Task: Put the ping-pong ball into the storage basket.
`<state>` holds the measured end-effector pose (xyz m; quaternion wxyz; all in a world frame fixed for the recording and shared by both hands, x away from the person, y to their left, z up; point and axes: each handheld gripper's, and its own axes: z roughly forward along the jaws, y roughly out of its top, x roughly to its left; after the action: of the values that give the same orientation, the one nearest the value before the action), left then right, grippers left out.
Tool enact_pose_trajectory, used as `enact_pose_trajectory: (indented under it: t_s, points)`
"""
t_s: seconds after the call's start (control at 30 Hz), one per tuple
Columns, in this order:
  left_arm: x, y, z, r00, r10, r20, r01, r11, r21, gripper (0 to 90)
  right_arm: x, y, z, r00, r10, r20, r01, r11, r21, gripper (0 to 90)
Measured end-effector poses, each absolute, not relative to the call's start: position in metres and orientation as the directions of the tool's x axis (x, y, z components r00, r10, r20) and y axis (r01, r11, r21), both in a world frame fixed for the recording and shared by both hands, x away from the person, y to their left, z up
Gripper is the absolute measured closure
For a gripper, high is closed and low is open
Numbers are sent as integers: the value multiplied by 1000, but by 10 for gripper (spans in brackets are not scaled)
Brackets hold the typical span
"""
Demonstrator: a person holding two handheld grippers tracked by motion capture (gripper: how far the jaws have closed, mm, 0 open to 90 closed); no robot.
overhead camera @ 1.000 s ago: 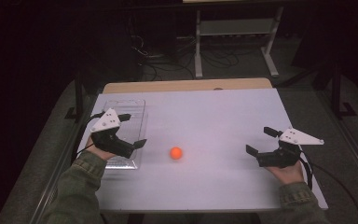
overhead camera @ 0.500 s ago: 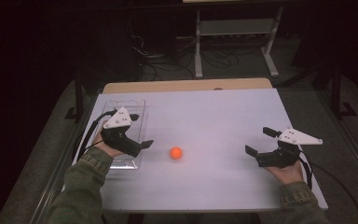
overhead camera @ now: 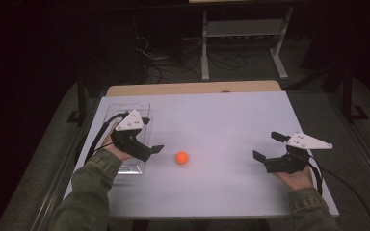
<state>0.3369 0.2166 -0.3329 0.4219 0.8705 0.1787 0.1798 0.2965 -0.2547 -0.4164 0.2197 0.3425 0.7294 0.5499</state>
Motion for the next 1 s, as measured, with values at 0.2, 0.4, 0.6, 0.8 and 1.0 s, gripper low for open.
enact_pose_trajectory:
  t_s: [0.2, 0.4, 0.6, 0.8, 1.0]
  points:
    - [340, 210, -332, 879, 448, 166, 154, -595, 789, 0, 296, -254, -417, -671, 739, 55, 259, 164, 952, 0]
    - [342, 205, -332, 882, 436, 176, 147, -611, 778, 0, 296, -254, -416, -673, 737, 54, 257, 164, 952, 0]
    - [344, 200, -331, 886, 427, 182, 141, -622, 770, 0, 296, -254, -416, -673, 737, 55, 256, 163, 953, 0]
    - [346, 195, -333, 890, 419, 182, 141, -631, 763, 0, 295, -254, -416, -673, 738, 55, 256, 163, 953, 0]
    - [348, 190, -334, 894, 406, 189, 135, -646, 752, 0, 295, -254, -416, -673, 737, 56, 256, 161, 953, 0]
